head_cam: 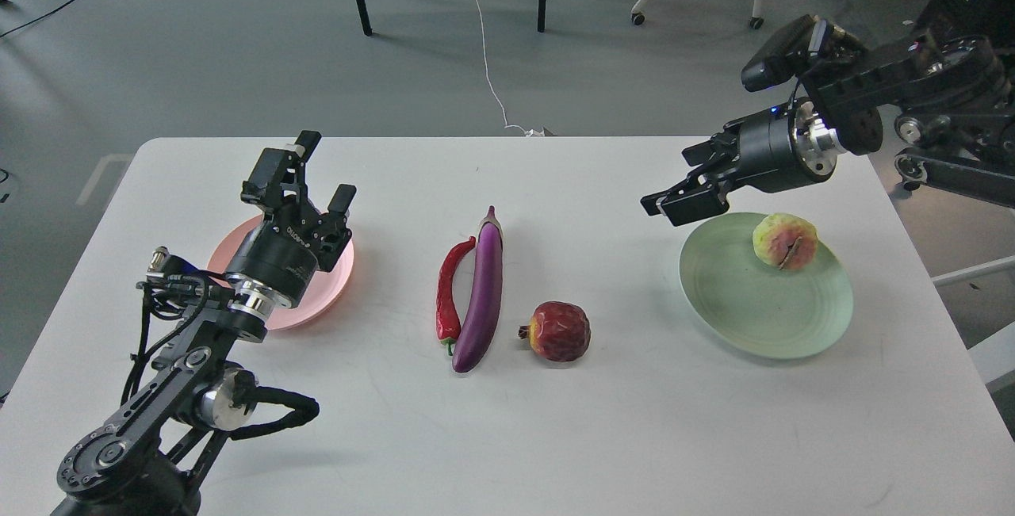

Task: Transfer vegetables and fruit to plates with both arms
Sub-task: 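Reach the right gripper down and grasp the red apple, then carry the red apple onto the green plate and release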

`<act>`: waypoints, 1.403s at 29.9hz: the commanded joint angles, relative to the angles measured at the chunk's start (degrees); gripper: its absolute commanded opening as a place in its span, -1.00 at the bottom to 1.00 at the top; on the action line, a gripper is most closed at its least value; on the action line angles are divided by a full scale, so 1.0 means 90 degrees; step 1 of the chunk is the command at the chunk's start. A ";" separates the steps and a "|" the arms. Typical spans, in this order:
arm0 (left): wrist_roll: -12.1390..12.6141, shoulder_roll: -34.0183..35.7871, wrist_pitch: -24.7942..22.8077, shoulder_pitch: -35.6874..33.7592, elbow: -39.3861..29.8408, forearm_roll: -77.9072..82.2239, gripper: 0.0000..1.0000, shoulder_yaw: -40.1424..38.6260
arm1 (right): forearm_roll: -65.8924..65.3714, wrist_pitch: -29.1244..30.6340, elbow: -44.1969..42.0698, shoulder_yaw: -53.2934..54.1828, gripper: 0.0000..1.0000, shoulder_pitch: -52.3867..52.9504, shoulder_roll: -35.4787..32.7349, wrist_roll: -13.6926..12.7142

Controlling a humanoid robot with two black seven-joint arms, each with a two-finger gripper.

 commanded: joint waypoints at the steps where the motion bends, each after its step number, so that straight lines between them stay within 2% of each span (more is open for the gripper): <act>1: 0.0000 -0.0009 0.0006 0.0004 -0.0025 0.0002 0.96 -0.0023 | -0.0004 -0.0003 0.0048 -0.0060 0.98 -0.0360 0.0487 0.0002; 19: 0.0000 0.0001 0.0006 0.0062 -0.0025 0.0002 0.96 -0.0042 | -0.0024 -0.0023 -0.0938 -0.0216 0.97 -0.1153 0.2411 0.0002; 24: 0.0000 0.0010 0.0006 0.0062 -0.0025 0.0002 0.96 -0.0072 | -0.0024 -0.0491 -0.1192 -0.0615 0.89 -0.1172 0.2792 0.0002; 27: 0.0000 0.0020 0.0006 0.0062 -0.0025 0.0002 0.96 -0.0082 | -0.0014 -0.0530 -0.1280 -0.0782 0.75 -0.1182 0.2871 0.0002; 30: 0.0000 0.0020 0.0006 0.0062 -0.0025 0.0002 0.96 -0.0082 | -0.0014 -0.0550 -0.1280 -0.0782 0.17 -0.1182 0.2871 0.0002; 31: 0.0000 0.0020 0.0006 0.0062 -0.0025 0.0002 0.96 -0.0082 | -0.0014 -0.0569 -0.1271 -0.0782 0.04 -0.1182 0.2881 0.0002; 35: 0.0000 0.0020 0.0006 0.0062 -0.0025 0.0002 0.96 -0.0082 | -0.0004 -0.0569 -0.1232 -0.0782 -0.23 -0.1104 0.2871 0.0002; 42: 0.0000 0.0040 0.0006 0.0062 -0.0025 0.0002 0.96 -0.0091 | -0.0014 -0.0589 -0.1183 -0.0734 -0.23 -0.0276 0.2374 0.0002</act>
